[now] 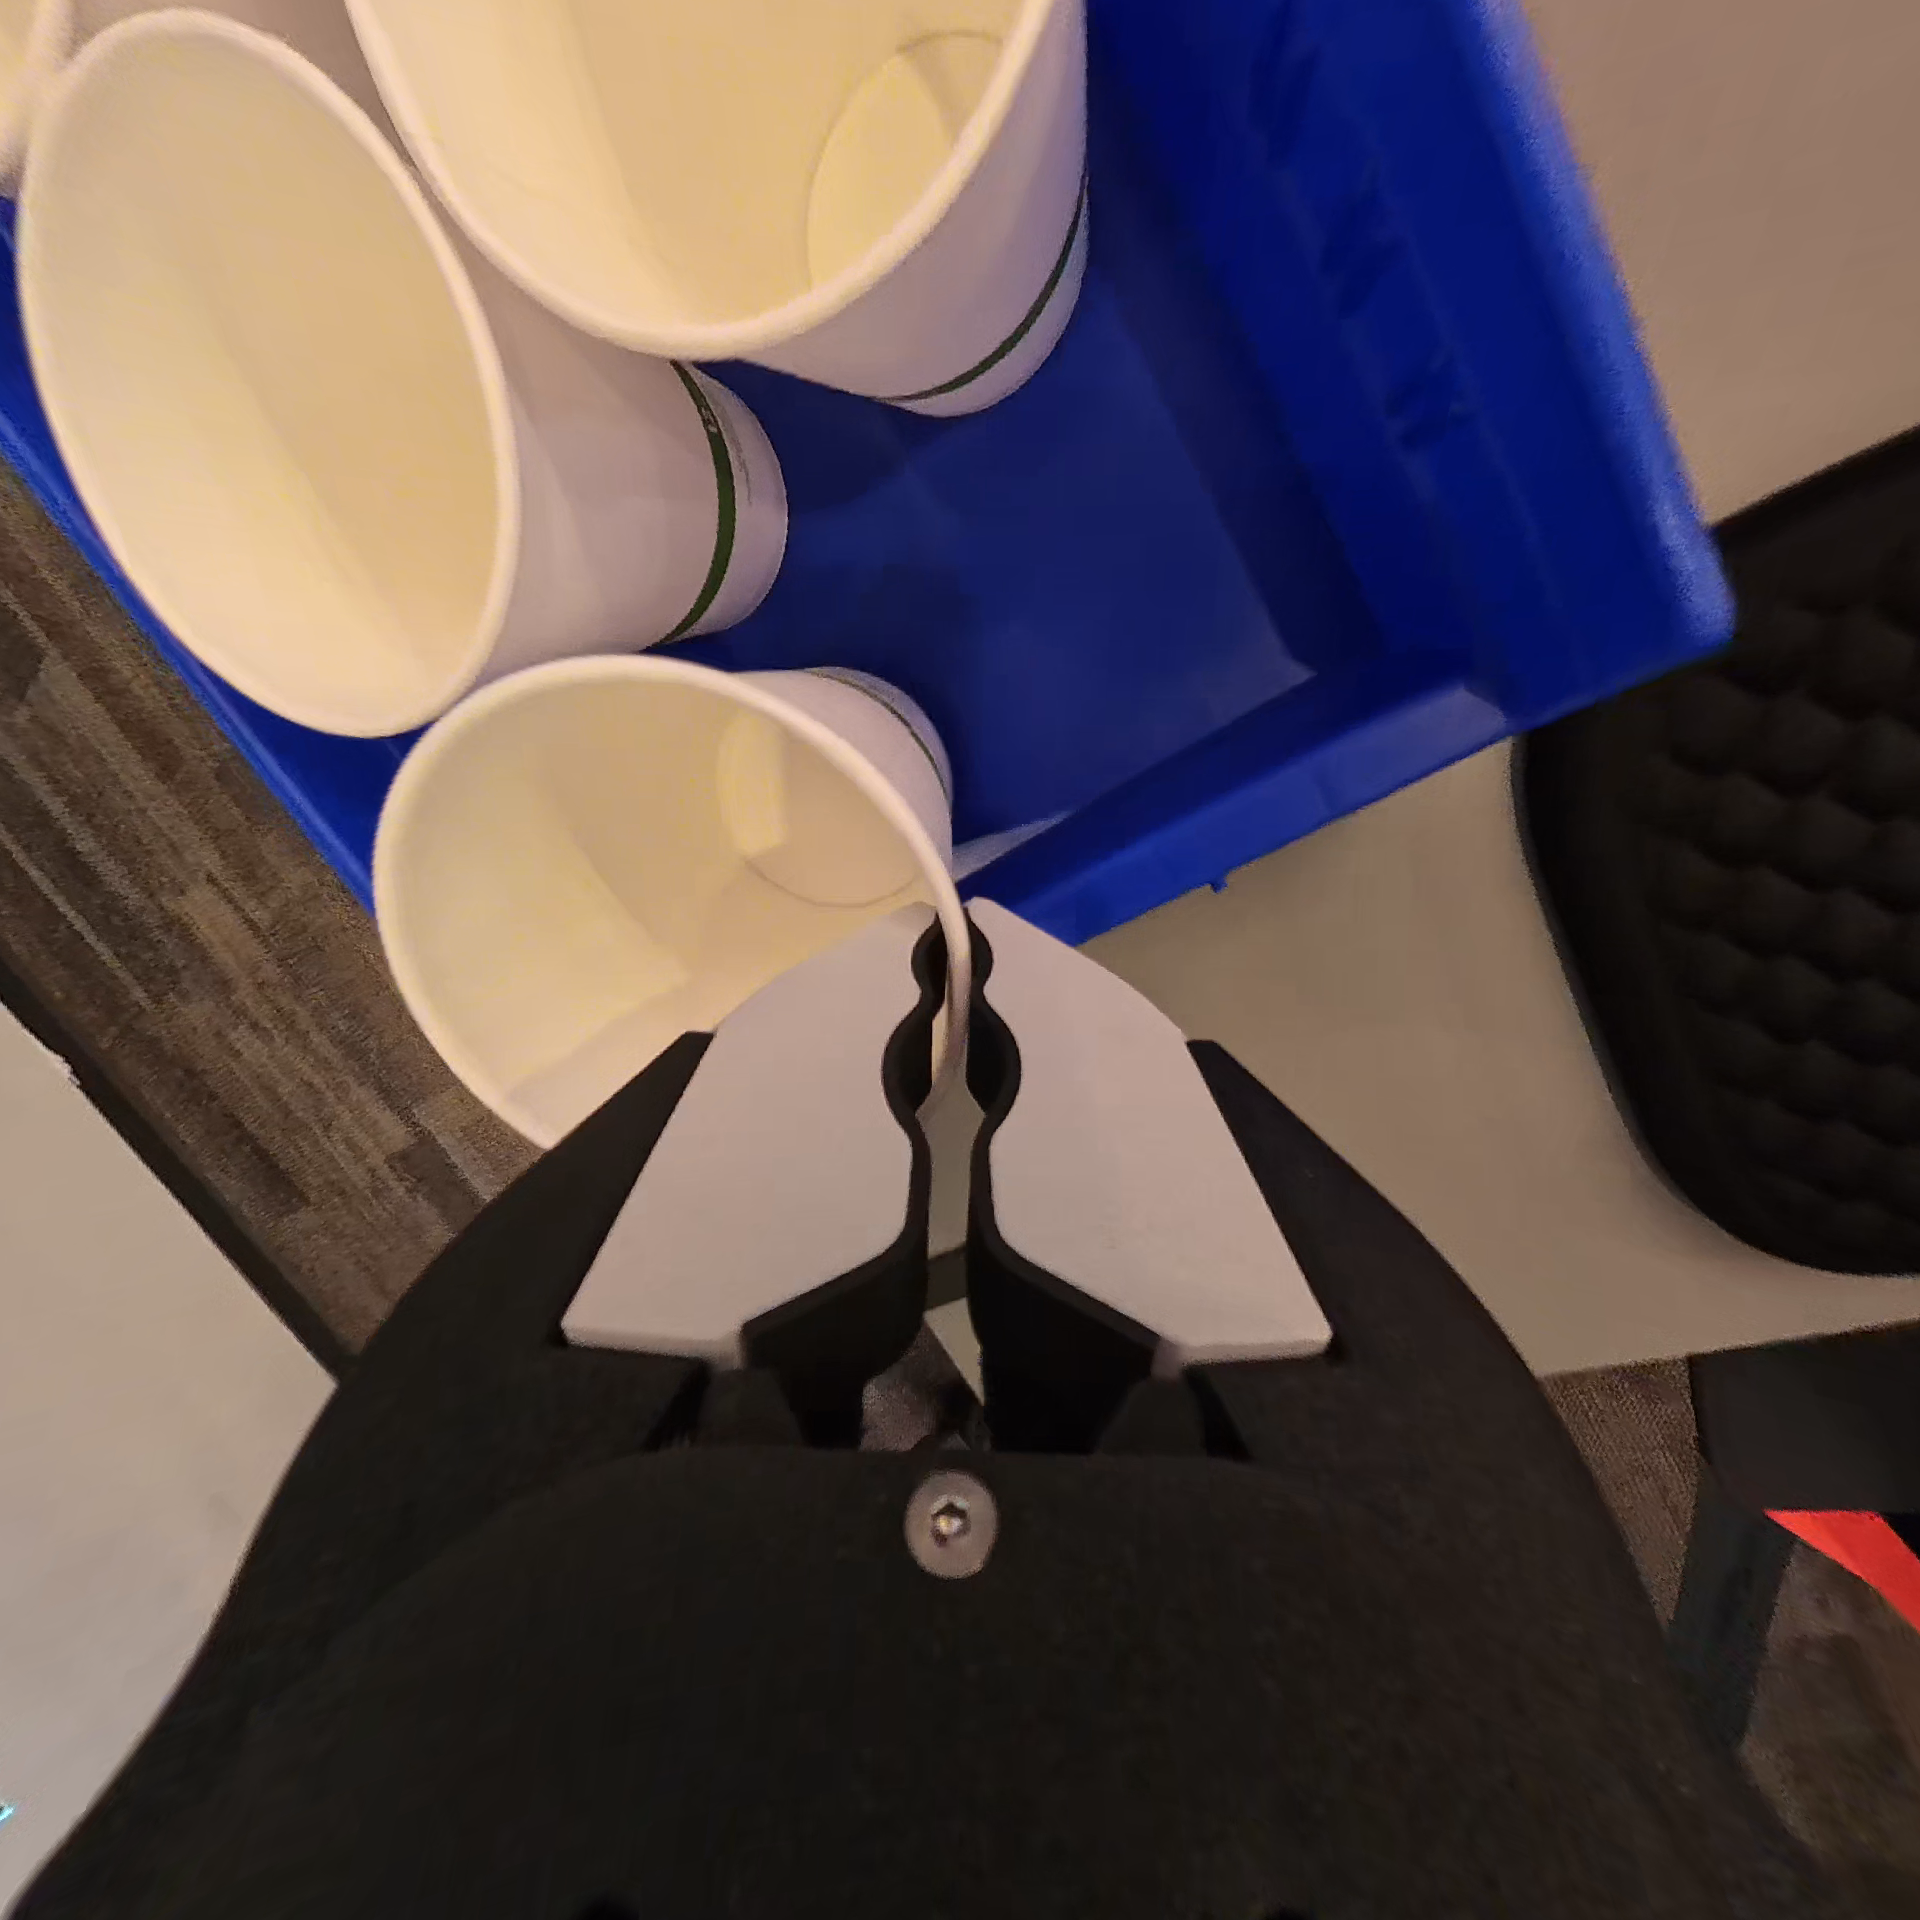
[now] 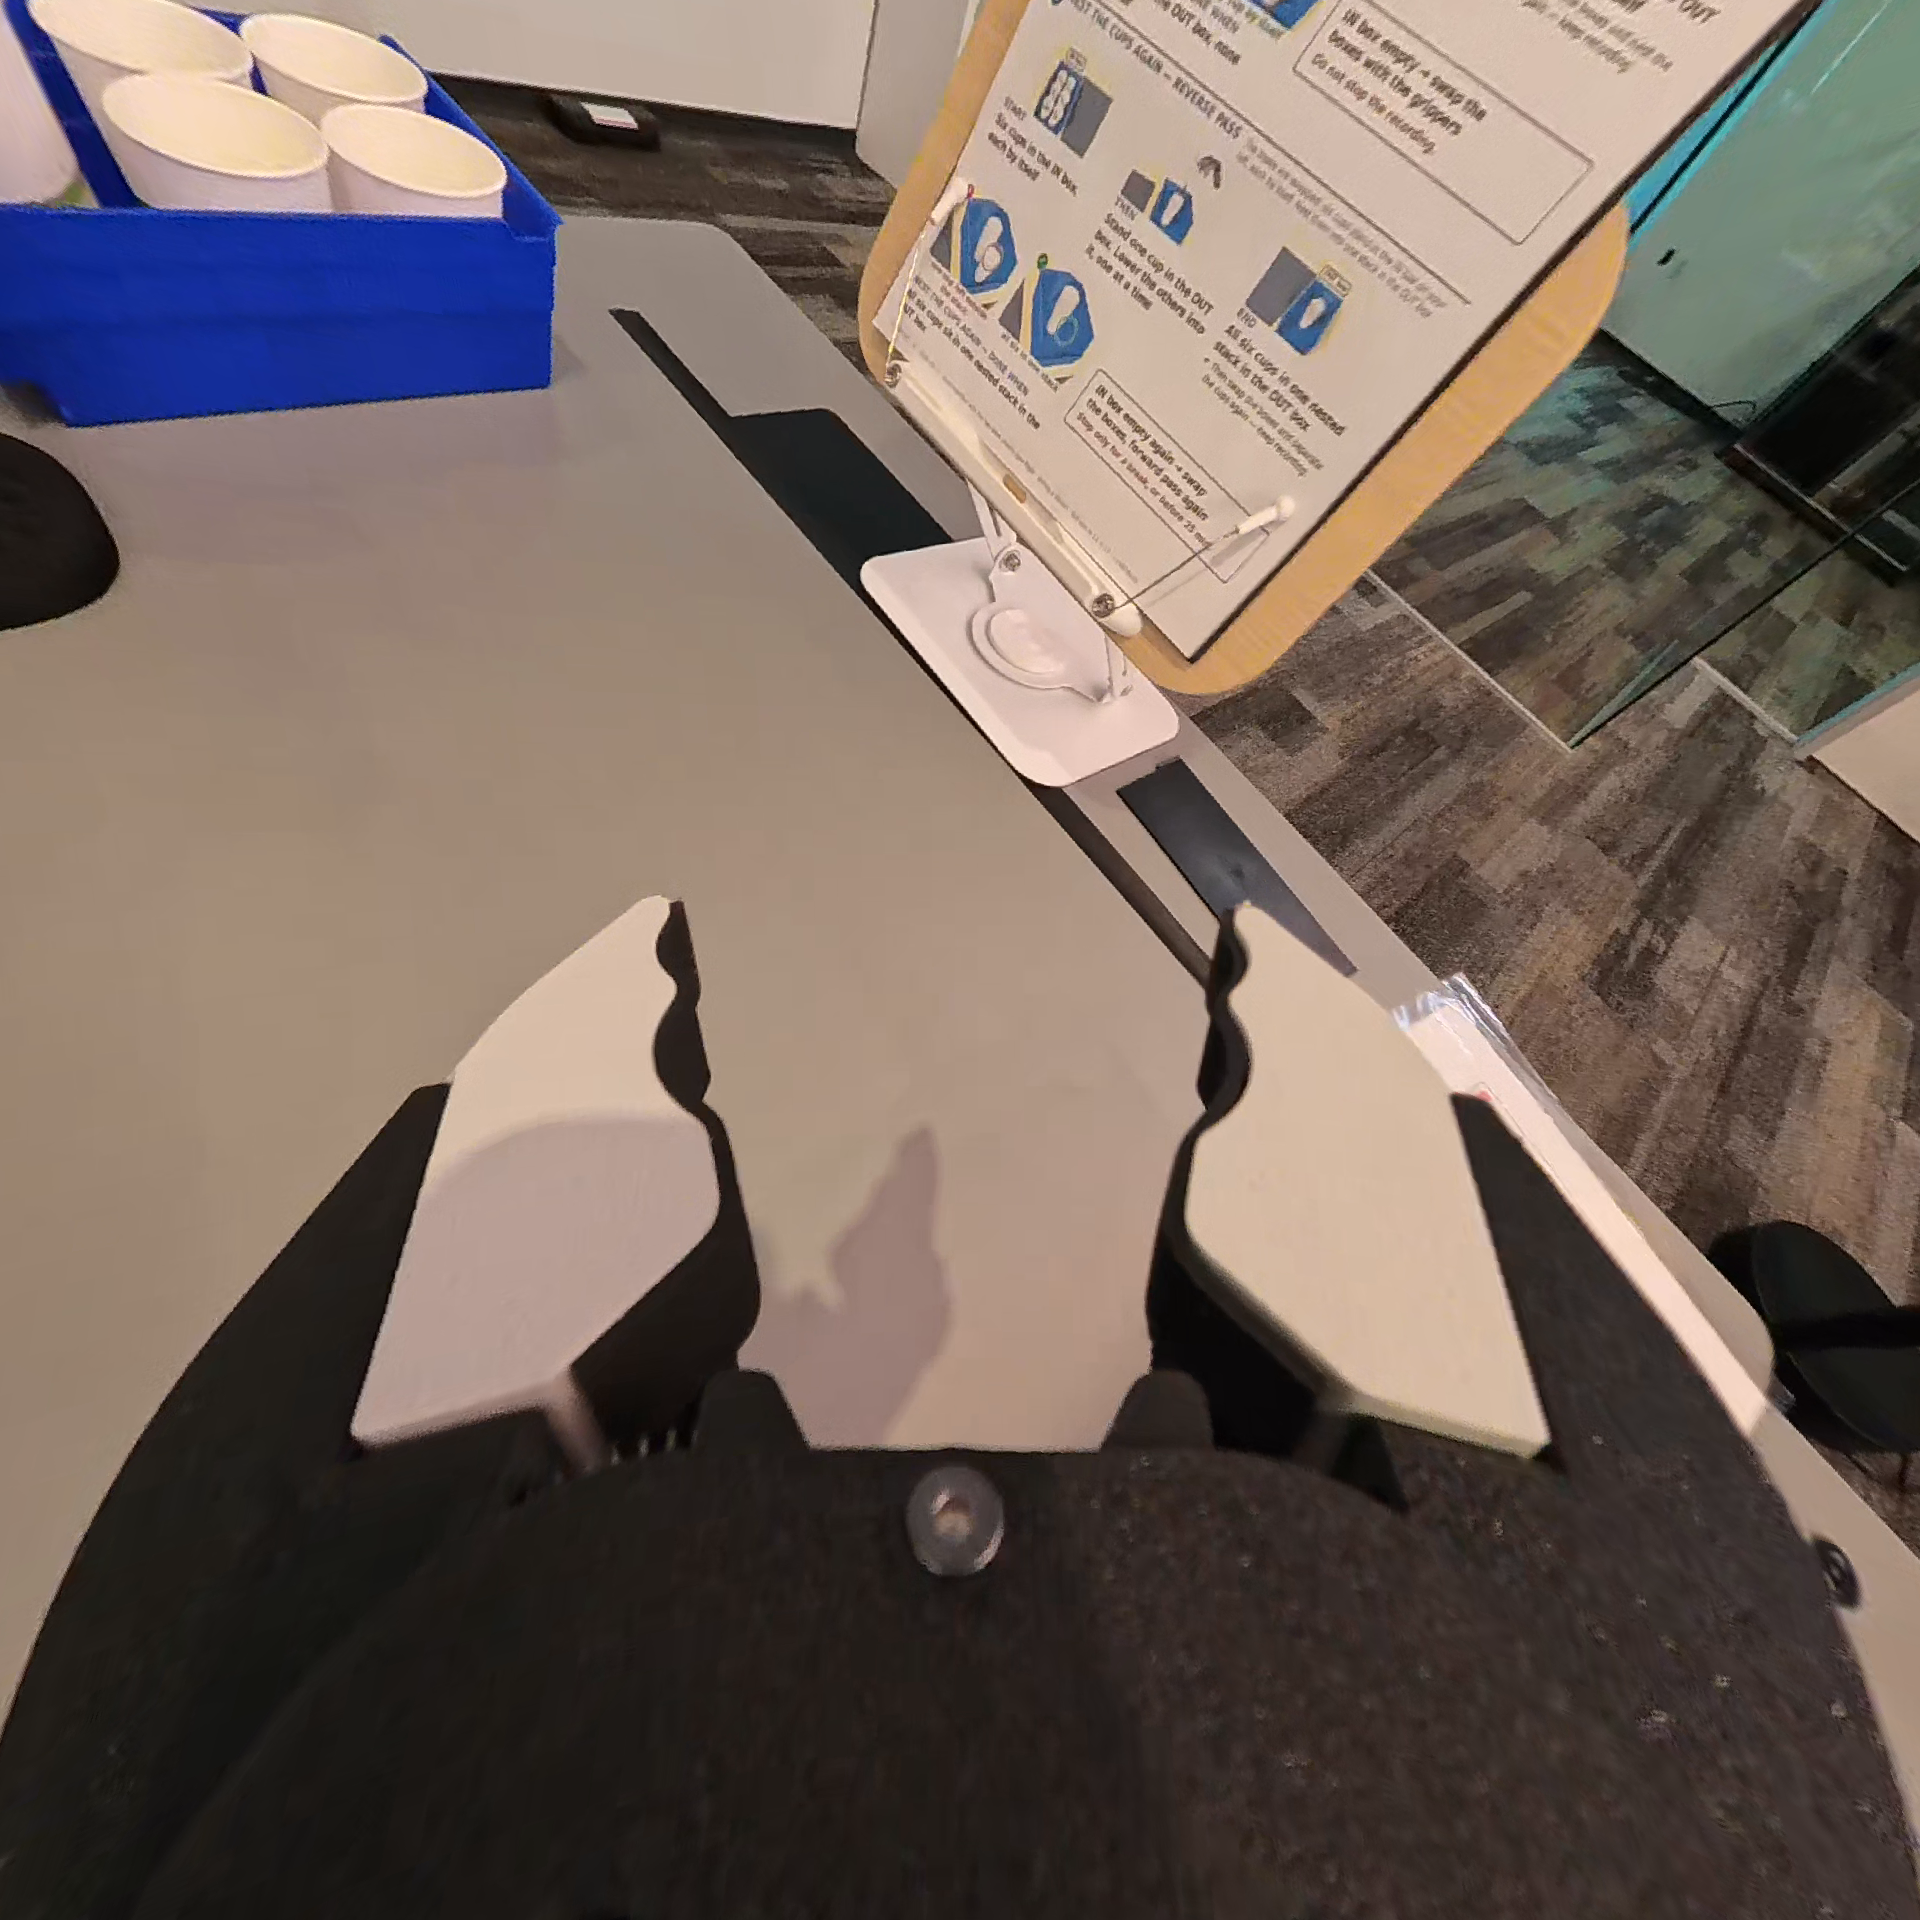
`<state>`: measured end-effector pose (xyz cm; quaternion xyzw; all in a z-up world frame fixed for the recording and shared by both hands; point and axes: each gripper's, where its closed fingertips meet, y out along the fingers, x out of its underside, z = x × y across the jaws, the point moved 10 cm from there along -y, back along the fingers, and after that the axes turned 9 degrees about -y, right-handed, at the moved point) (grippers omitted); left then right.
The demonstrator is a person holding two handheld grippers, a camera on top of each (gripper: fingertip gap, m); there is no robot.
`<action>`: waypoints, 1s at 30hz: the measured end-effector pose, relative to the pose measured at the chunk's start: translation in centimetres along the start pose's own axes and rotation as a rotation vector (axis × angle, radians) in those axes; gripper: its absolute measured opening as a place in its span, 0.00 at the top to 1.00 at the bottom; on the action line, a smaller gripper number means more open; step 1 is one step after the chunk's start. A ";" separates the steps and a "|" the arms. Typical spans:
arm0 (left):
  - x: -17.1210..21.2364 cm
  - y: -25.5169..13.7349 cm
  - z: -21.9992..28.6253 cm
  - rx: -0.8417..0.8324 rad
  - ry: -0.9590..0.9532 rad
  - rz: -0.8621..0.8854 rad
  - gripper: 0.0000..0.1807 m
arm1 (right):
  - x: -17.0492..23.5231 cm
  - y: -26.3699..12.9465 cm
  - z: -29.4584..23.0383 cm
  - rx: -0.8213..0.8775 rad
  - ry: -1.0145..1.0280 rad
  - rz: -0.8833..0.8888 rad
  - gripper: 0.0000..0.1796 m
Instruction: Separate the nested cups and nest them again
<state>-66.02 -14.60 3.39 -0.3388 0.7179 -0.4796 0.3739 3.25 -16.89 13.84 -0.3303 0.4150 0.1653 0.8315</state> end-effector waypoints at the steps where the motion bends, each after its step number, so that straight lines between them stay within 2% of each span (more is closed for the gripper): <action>1: -0.1 -0.8 0.2 0.000 0.010 0.007 1.00 | -0.1 0.3 0.0 -0.012 0.002 0.007 0.49; 7: -2.4 -9.8 4.4 -0.012 0.173 0.195 1.00 | -2.7 3.5 -1.8 -0.121 -0.067 0.152 0.51; 10: -5.1 -14.0 9.8 0.097 0.347 0.352 1.00 | -5.3 5.8 -4.4 -0.282 -0.139 0.370 0.51; 14: -8.3 -16.4 18.3 0.249 0.650 0.466 1.00 | -8.2 8.3 -8.6 -0.472 -0.156 0.610 0.51; 17: -10.1 -16.8 23.6 0.340 0.826 0.499 1.00 | -8.6 9.9 -10.6 -0.568 -0.139 0.612 0.46; 21: -11.7 -16.9 28.3 0.414 0.982 0.520 1.00 | -8.1 11.3 -11.8 -0.668 -0.121 0.564 0.40; 25: -12.7 -17.2 30.7 0.480 1.056 0.525 1.00 | -7.4 12.1 -12.3 -0.778 -0.084 0.522 0.40; 30: -13.2 -17.4 32.0 0.498 1.097 0.521 1.00 | -6.9 12.9 -12.9 -0.999 0.012 0.484 0.41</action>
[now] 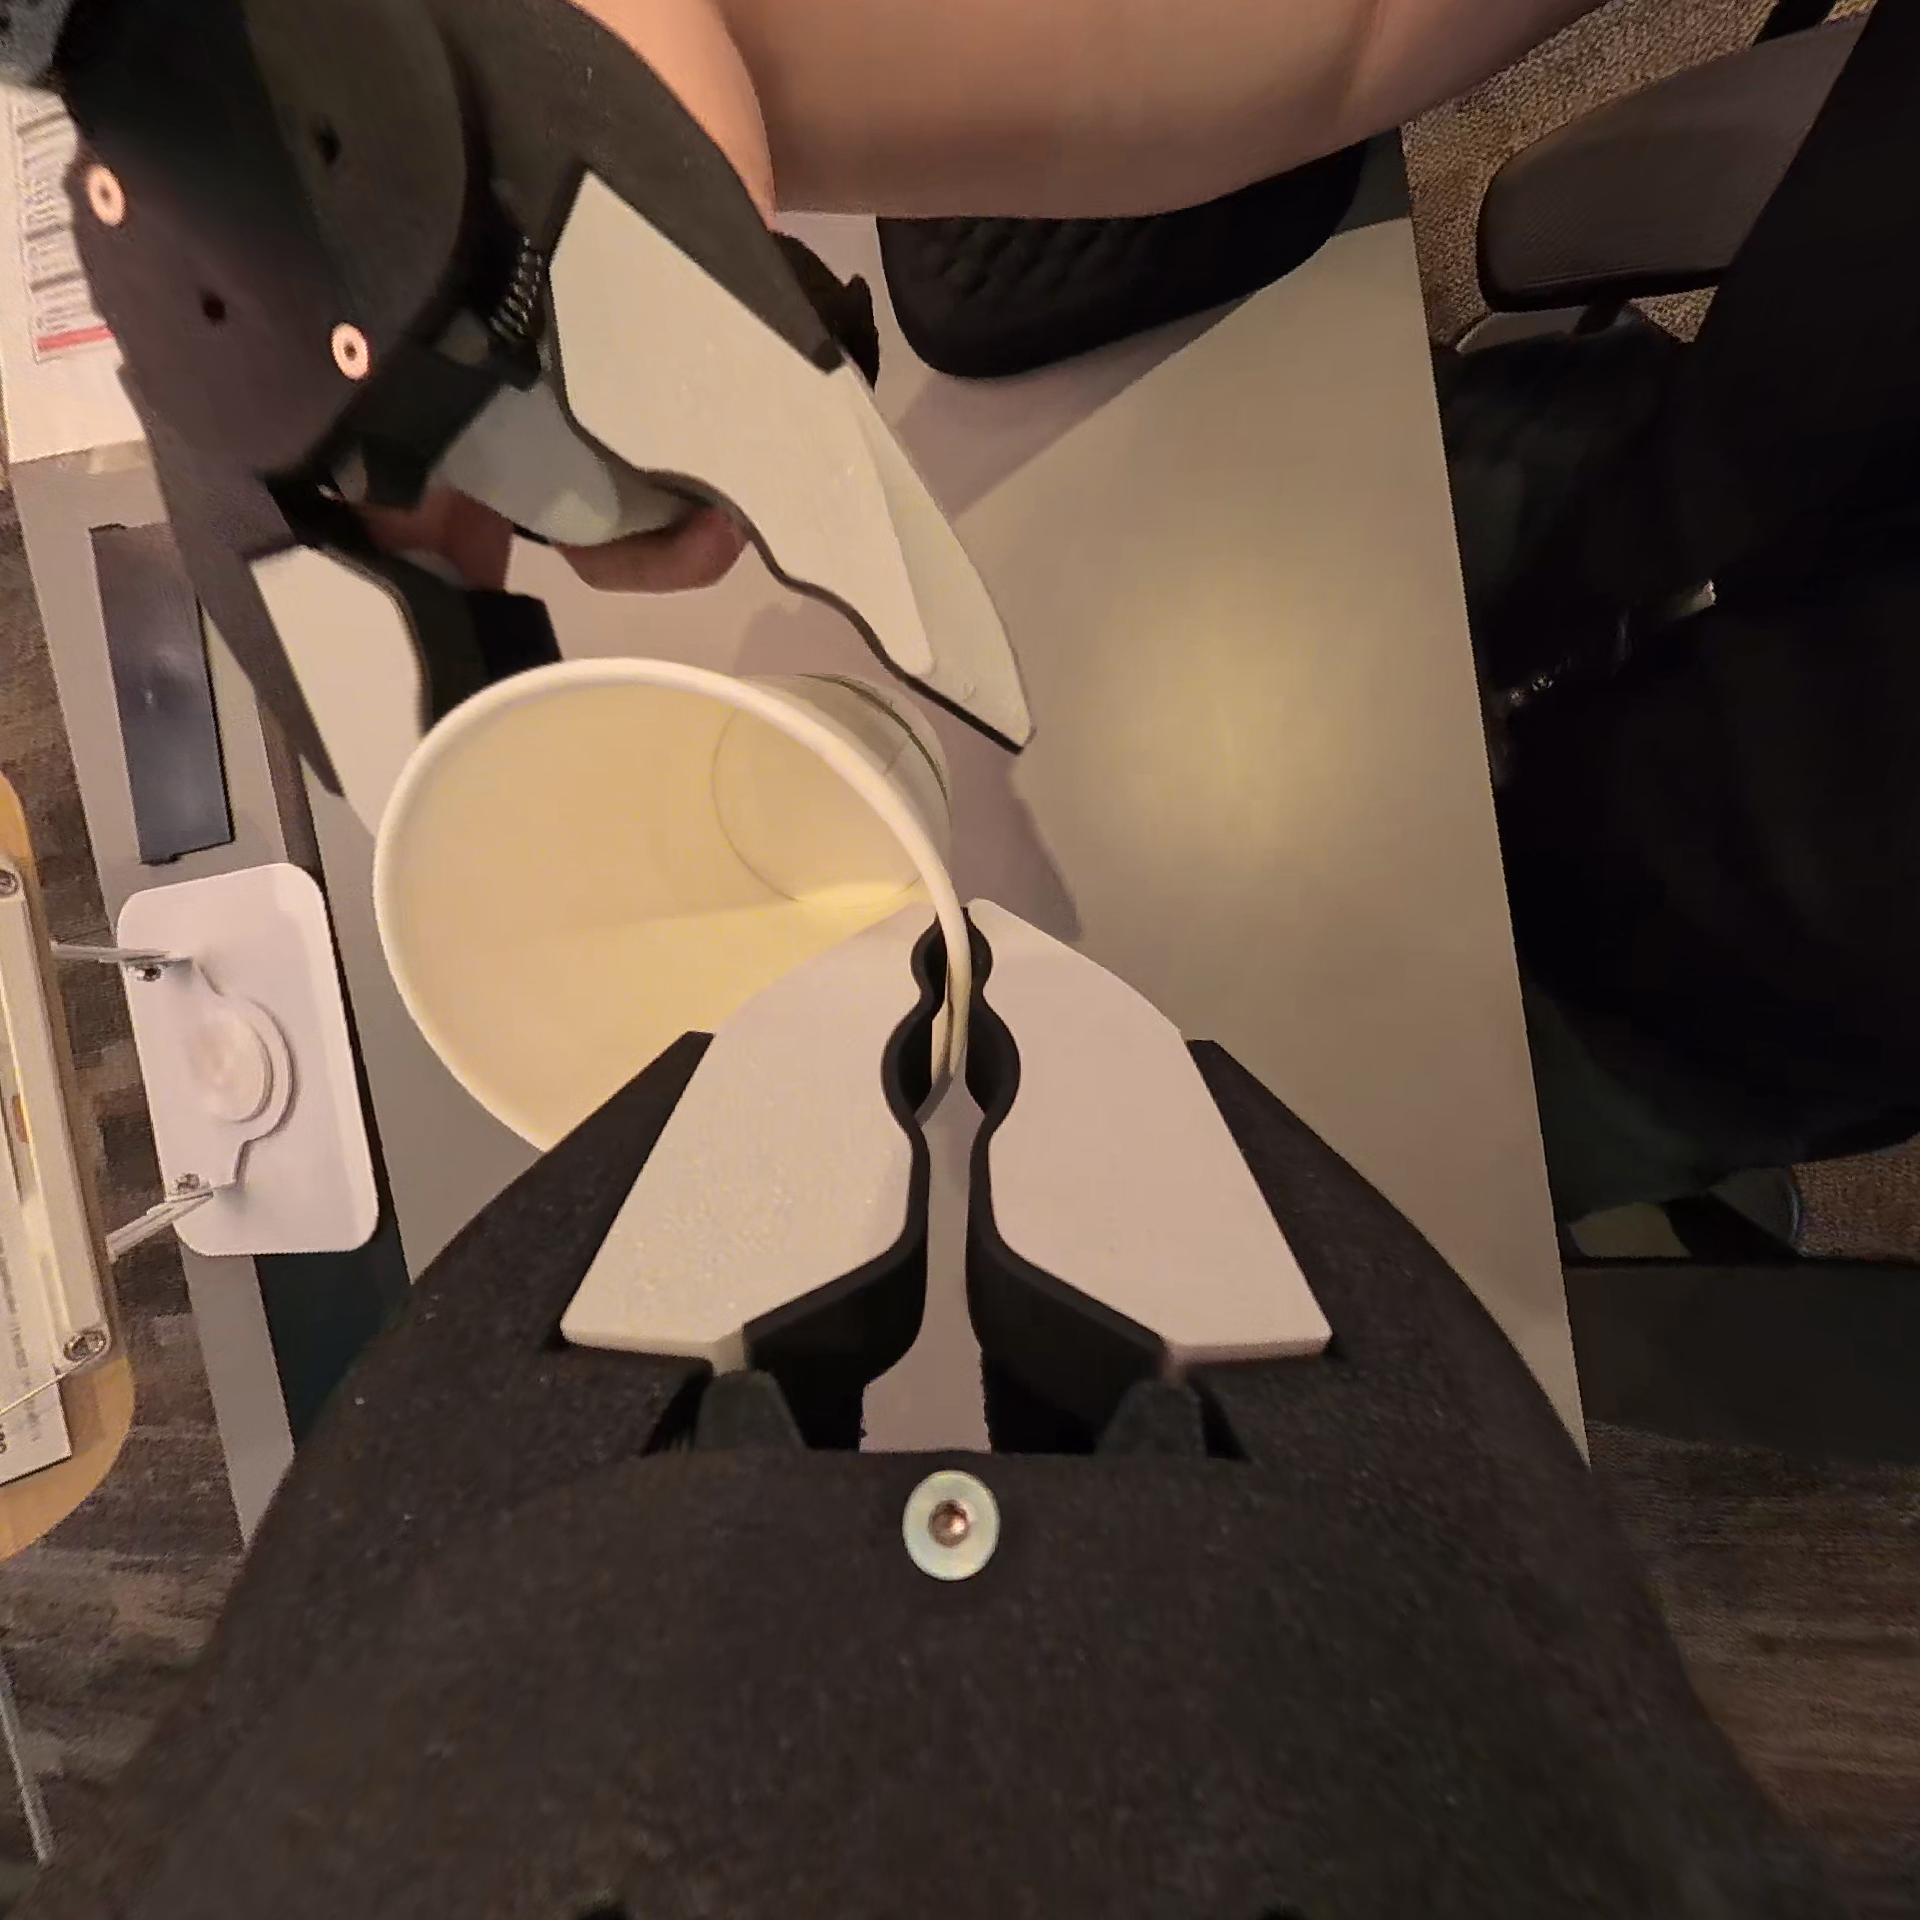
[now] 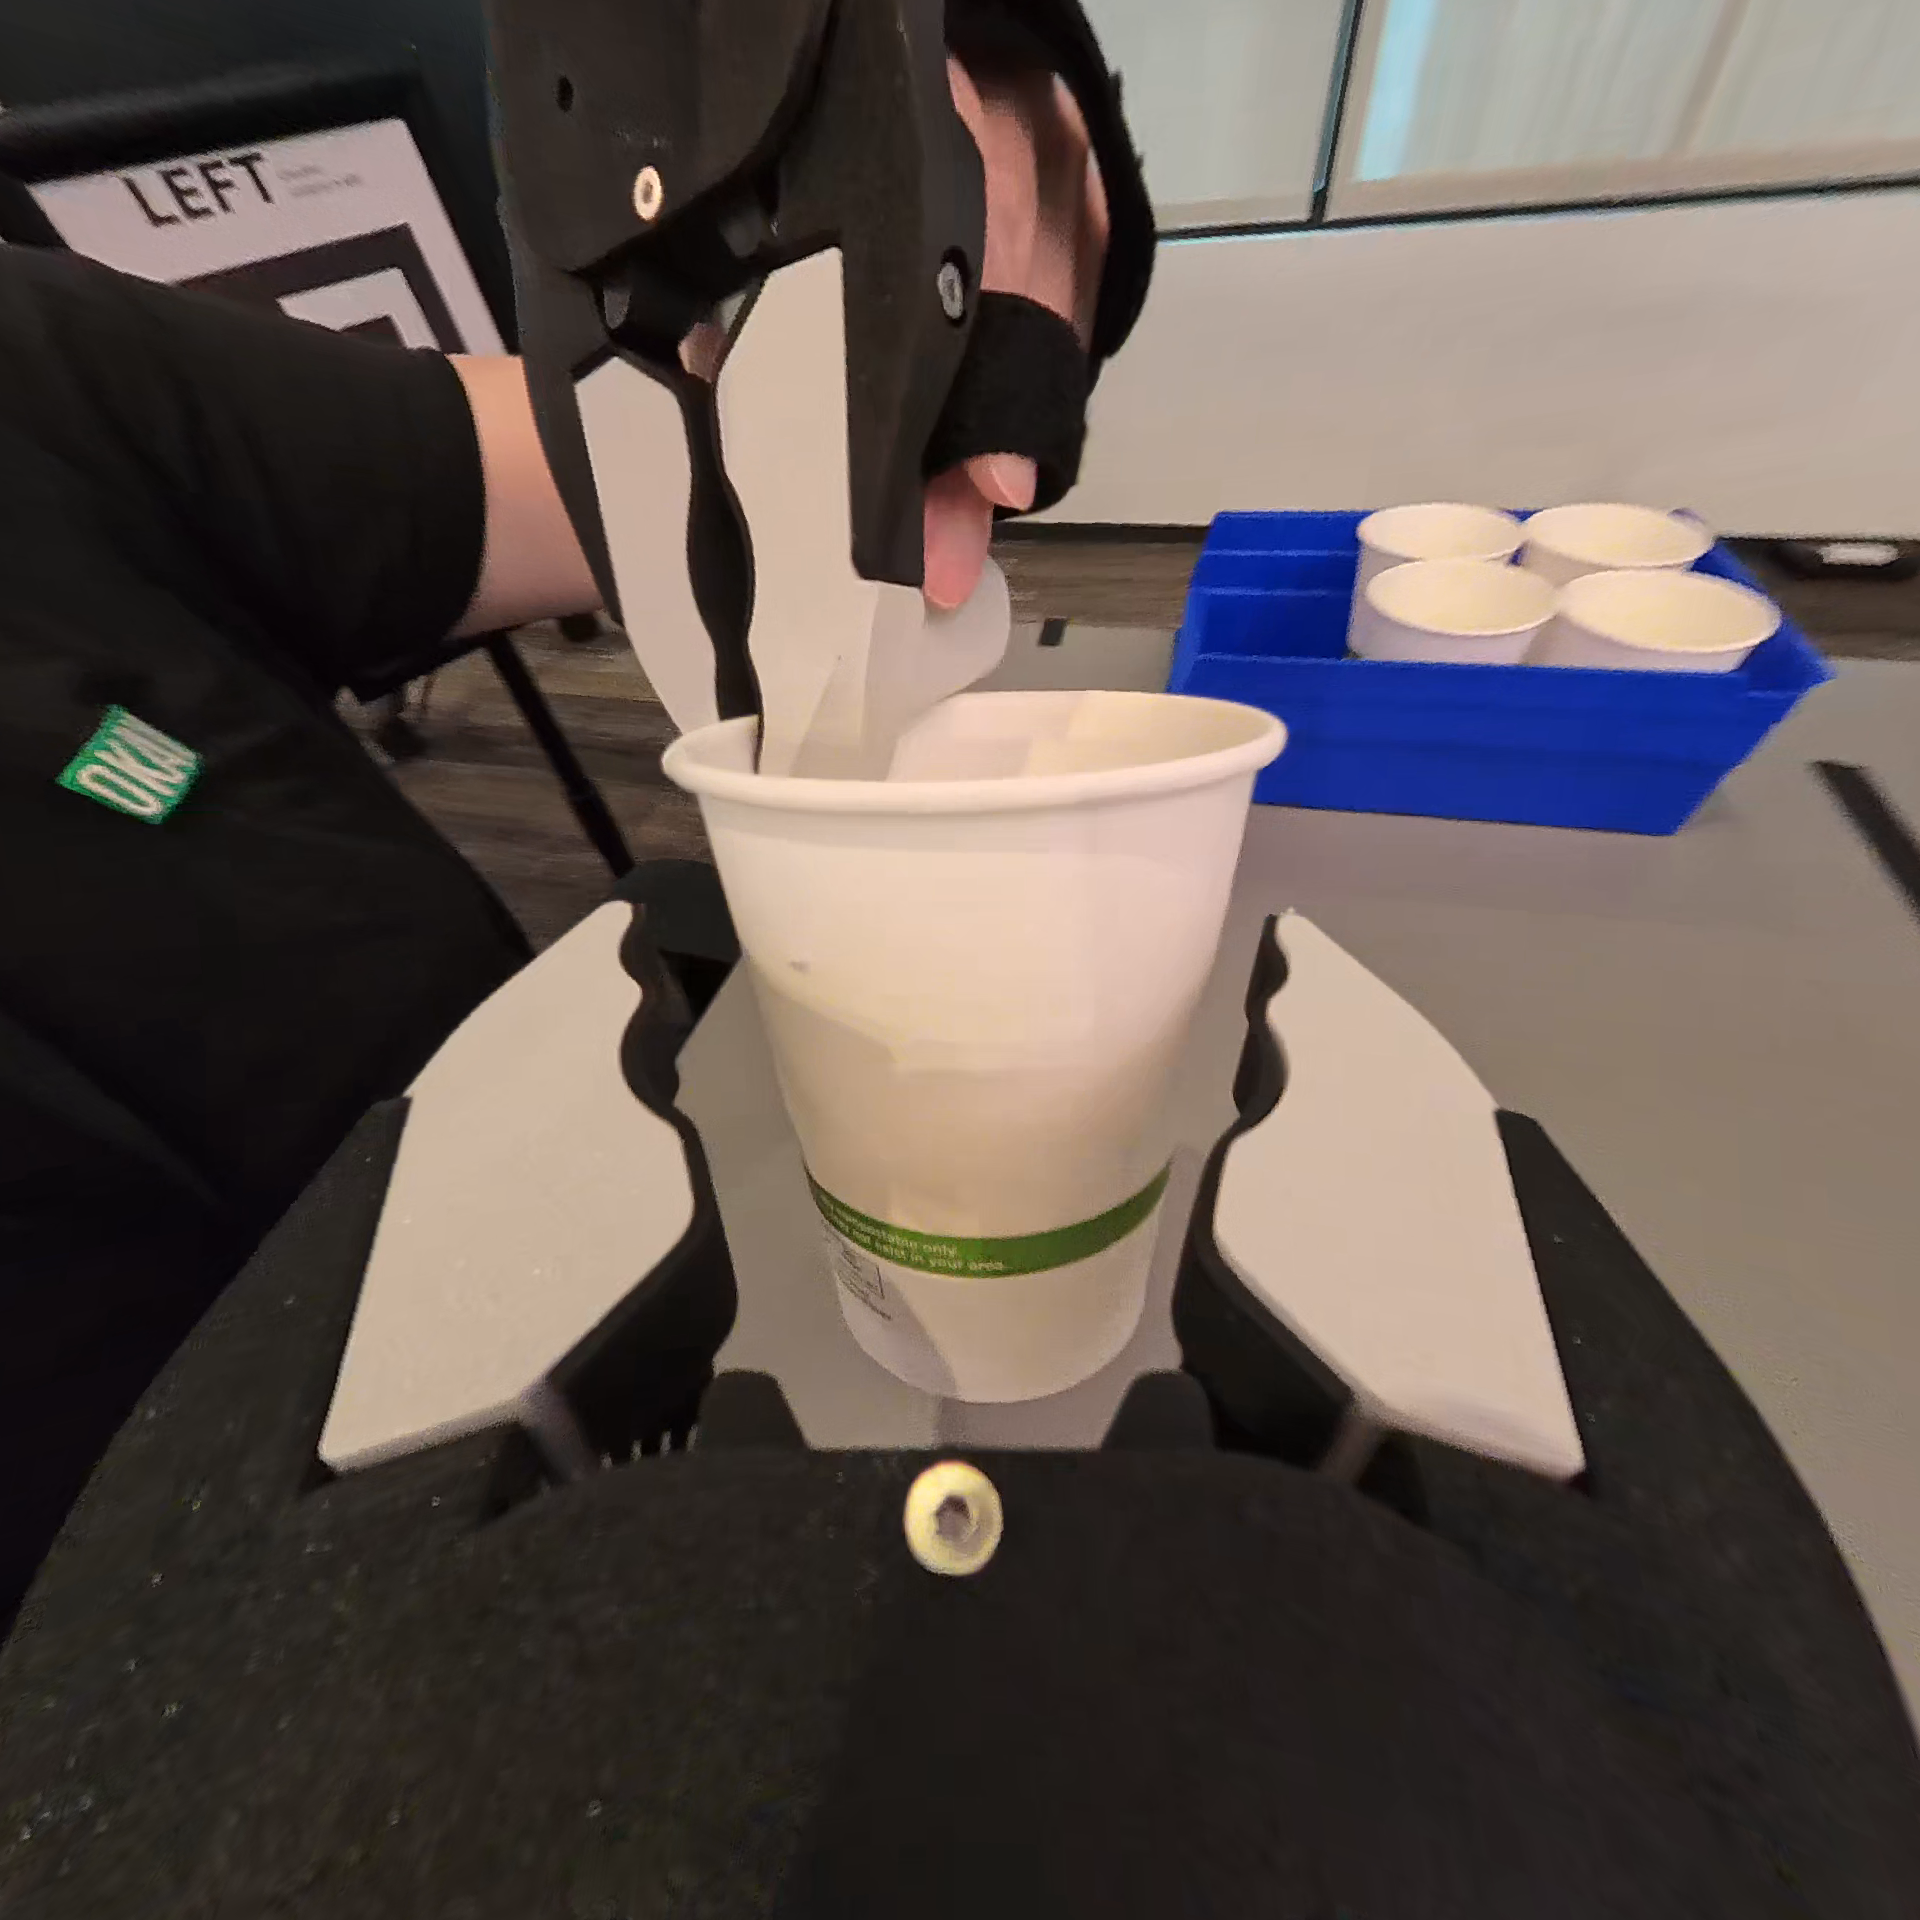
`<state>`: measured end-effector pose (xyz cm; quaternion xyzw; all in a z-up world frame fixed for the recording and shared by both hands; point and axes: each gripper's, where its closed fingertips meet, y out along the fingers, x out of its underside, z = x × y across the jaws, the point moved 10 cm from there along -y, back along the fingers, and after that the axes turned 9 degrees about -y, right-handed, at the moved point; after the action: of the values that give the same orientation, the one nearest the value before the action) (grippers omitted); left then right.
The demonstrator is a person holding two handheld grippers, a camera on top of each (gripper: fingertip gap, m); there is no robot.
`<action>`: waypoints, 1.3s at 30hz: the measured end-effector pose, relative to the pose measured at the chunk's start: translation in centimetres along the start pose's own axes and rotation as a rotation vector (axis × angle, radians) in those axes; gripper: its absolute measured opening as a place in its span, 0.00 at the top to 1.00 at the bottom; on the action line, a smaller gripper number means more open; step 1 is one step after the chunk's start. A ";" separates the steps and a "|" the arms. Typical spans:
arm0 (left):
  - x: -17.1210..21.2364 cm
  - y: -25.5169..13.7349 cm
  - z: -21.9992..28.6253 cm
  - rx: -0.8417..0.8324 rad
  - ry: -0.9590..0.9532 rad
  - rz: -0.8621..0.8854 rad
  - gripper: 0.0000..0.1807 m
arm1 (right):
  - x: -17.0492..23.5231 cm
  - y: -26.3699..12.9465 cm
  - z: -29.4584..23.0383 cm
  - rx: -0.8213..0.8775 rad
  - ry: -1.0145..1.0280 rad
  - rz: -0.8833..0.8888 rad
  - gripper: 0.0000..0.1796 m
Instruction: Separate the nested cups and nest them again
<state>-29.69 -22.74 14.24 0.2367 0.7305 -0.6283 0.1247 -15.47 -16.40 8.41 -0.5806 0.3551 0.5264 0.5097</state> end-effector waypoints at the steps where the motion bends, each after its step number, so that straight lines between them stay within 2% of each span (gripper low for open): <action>1: -0.1 0.1 0.0 0.006 0.003 0.001 1.00 | 0.2 0.1 0.0 -0.018 0.017 -0.006 0.42; 3: -0.3 0.3 0.0 0.016 0.009 0.007 1.00 | 0.6 0.5 0.1 -0.031 0.023 -0.034 0.44; 4: -0.4 0.4 0.1 0.021 0.012 0.005 1.00 | 0.7 0.5 0.2 -0.044 0.013 -0.047 0.49; 9: -0.2 0.8 0.0 0.051 0.002 -0.003 1.00 | 1.2 0.9 0.4 -0.095 0.044 -0.054 0.50; 13: 0.4 1.2 -0.6 -0.019 -0.031 -0.048 0.83 | 1.8 0.6 1.1 -0.108 0.066 -0.023 0.51; 16: 1.0 1.1 -1.3 -0.154 -0.034 -0.087 0.81 | 3.0 -0.4 2.2 -0.048 0.088 -0.034 0.50; 22: 2.4 -1.0 -4.0 -0.762 0.158 -0.332 0.85 | 6.3 -5.1 5.5 0.213 0.178 -0.093 0.50; 25: 3.3 -1.5 -5.2 -0.954 0.237 -0.475 0.87 | 6.9 -8.2 6.1 0.338 0.210 -0.079 0.50; 28: 4.1 -1.2 -5.9 -1.016 0.235 -0.583 0.86 | 6.2 -11.1 5.7 0.452 0.211 -0.059 0.50; 34: 4.6 -0.8 -6.4 -1.025 0.209 -0.558 0.86 | 2.2 -16.9 1.8 0.744 0.132 -0.113 0.50; 39: 5.5 -0.9 -6.6 -1.002 0.181 -0.553 0.86 | -0.4 -25.8 -3.2 1.095 0.111 -0.087 0.50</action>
<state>-34.09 -15.31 13.56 0.0019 0.9813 -0.1921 -0.0100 9.70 -13.69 14.21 -0.2717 0.5791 0.2118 0.7389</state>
